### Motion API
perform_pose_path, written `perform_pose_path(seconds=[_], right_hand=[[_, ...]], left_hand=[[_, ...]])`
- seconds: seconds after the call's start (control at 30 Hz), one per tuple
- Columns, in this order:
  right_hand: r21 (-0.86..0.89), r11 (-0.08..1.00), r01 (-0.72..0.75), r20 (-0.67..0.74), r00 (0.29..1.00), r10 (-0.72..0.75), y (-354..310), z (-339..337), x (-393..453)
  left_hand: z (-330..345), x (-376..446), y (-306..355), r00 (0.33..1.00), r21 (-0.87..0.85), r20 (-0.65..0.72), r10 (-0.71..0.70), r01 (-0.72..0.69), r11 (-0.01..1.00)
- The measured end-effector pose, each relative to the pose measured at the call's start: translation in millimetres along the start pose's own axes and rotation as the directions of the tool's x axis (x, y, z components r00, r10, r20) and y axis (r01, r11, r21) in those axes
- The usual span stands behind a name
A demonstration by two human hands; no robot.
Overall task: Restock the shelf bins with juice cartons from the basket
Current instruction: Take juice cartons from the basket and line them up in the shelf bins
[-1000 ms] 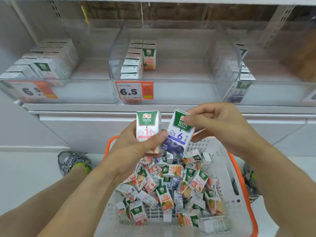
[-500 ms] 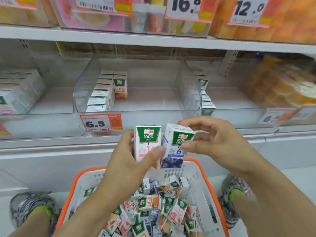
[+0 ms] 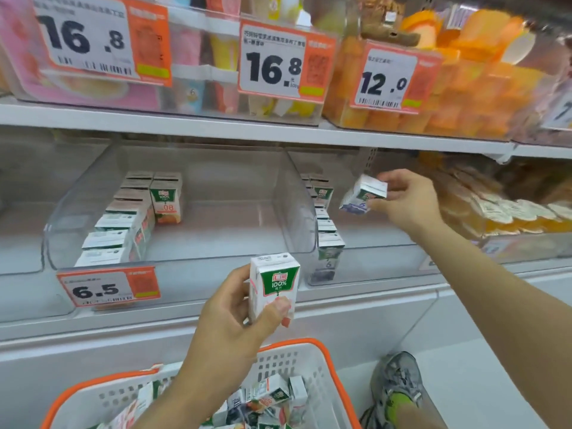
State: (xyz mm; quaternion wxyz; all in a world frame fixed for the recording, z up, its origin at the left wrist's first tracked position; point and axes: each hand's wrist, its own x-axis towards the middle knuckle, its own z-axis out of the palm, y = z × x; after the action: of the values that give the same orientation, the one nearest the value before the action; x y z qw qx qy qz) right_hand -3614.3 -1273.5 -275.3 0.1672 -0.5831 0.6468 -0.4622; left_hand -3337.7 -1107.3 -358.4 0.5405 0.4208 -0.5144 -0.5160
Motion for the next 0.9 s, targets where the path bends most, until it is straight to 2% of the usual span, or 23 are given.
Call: perform_pose_path(seconds=[0.1, 0.17, 0.33, 0.53, 0.57, 0.63, 0.7, 0.73, 0.8, 0.83, 0.9], right_hand=[[-0.131, 0.991, 0.016, 0.151, 0.989, 0.004, 7, 30, 34], [-0.106, 0.994, 0.026, 0.209, 0.978, -0.003, 12, 50, 45], [-0.044, 0.999, 0.019, 0.241, 0.97, -0.008, 19, 83, 59], [-0.21, 0.977, 0.025, 0.315, 0.948, 0.043, 16, 81, 52], [-0.252, 0.966, 0.049, 0.294, 0.955, 0.029, 11, 76, 47], [-0.278, 0.952, 0.132, 0.152, 0.984, -0.092, -5, 63, 26], [-0.155, 0.958, 0.241, 0.002, 0.97, -0.244, -27, 53, -11], [-0.057, 0.956, 0.289, 0.013, 0.957, -0.288, -38, 49, -32], [0.176, 0.936, 0.303, 0.207, 0.919, -0.337, -59, 45, -76], [0.263, 0.93, 0.257, 0.347, 0.874, -0.34, -69, 44, -97], [0.318, 0.935, 0.156, 0.572, 0.755, -0.32, -86, 48, -129]], left_hand=[[-4, 9, -4, 1.0, -0.014, 0.006, -0.005, 0.005, 1.0], [-5, 13, -5, 1.0, -0.03, 0.006, -0.003, 0.003, 1.0], [-6, 19, -7, 1.0, -0.092, 0.006, -0.005, 0.006, 0.996], [-11, 16, 2, 1.0, -0.127, 0.01, -0.01, 0.011, 0.992], [-13, 14, 3, 1.0, -0.126, -0.003, -0.013, 0.012, 0.992], [-18, 11, 5, 0.999, -0.123, -0.04, -0.02, 0.015, 0.992], [-24, 7, 10, 0.997, -0.119, -0.077, -0.026, 0.017, 0.993], [-27, 5, 13, 0.995, -0.115, -0.095, -0.036, 0.025, 0.993], [-32, 0, 19, 0.991, -0.11, -0.121, -0.063, 0.05, 0.993], [-36, -2, 22, 0.989, -0.1, -0.127, -0.071, 0.058, 0.993], [-45, -10, 27, 0.99, -0.045, -0.129, -0.061, 0.055, 0.997]])
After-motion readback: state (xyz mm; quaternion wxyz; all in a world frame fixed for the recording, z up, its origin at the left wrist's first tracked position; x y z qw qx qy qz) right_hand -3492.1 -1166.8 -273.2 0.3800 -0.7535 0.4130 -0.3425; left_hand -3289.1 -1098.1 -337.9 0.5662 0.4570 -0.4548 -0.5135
